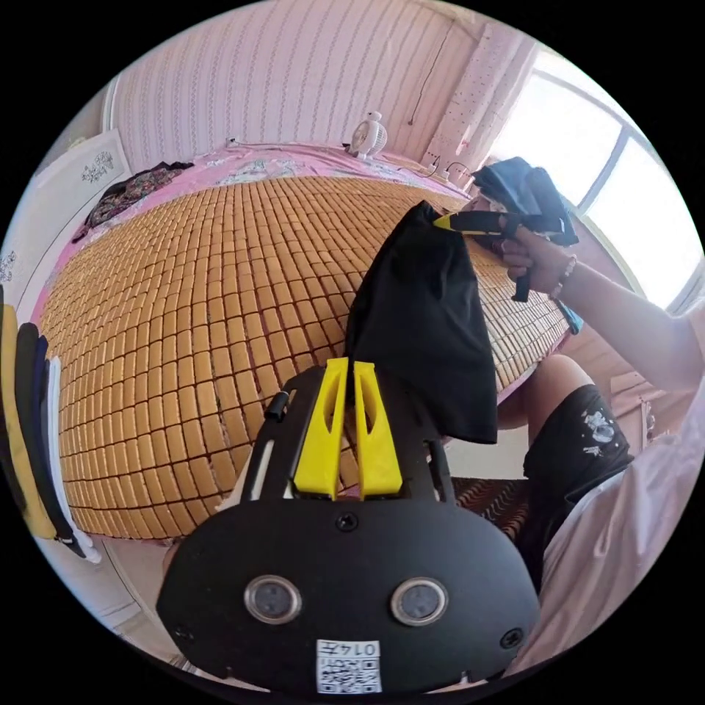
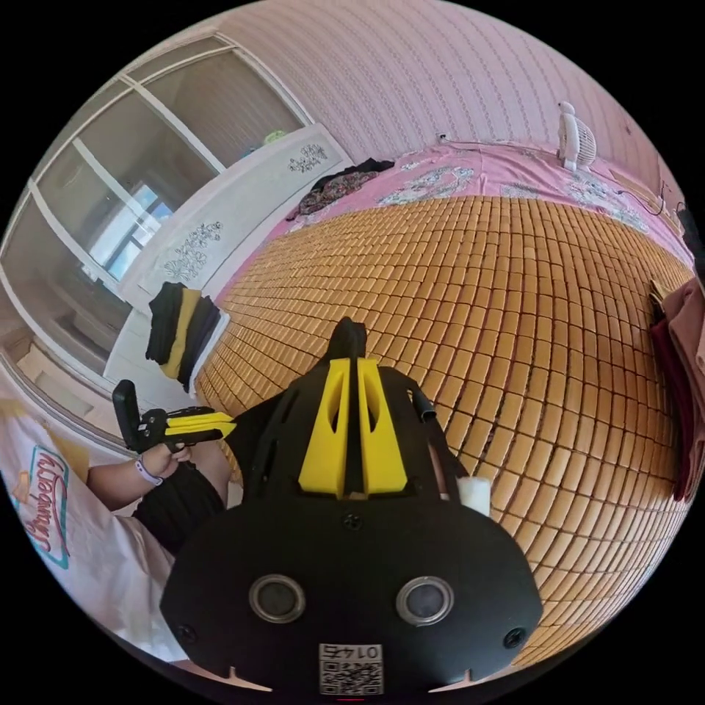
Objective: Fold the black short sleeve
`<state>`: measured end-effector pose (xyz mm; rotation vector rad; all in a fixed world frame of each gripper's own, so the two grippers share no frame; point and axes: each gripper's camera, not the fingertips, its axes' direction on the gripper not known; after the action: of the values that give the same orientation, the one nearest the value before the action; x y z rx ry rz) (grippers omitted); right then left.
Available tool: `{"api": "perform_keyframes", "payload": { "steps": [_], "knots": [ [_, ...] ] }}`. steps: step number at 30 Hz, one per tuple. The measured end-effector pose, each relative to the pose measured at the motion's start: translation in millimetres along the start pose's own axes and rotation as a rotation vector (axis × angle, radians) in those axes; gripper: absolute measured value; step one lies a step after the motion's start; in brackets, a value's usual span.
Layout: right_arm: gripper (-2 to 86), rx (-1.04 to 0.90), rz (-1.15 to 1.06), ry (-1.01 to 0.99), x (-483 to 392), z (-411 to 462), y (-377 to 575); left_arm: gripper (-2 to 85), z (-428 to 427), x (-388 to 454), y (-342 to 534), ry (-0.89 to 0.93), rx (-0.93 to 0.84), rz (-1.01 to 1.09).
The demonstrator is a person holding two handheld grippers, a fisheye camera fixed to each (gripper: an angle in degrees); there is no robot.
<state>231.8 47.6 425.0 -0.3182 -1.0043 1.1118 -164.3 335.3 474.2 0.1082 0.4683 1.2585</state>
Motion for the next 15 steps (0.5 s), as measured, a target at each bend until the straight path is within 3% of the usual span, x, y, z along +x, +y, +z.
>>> {"api": "perform_keyframes", "payload": {
  "steps": [7,15],
  "knots": [
    [0.6,0.242,-0.07,-0.095,-65.2,-102.8,74.3,-0.9,-118.6,30.4,48.1,-0.002,0.207,0.044],
    [0.6,0.232,-0.354,-0.295,-189.7,-95.0,44.4,-1.0,-255.9,25.3,142.5,-0.237,0.449,-0.141]
  ]
}}
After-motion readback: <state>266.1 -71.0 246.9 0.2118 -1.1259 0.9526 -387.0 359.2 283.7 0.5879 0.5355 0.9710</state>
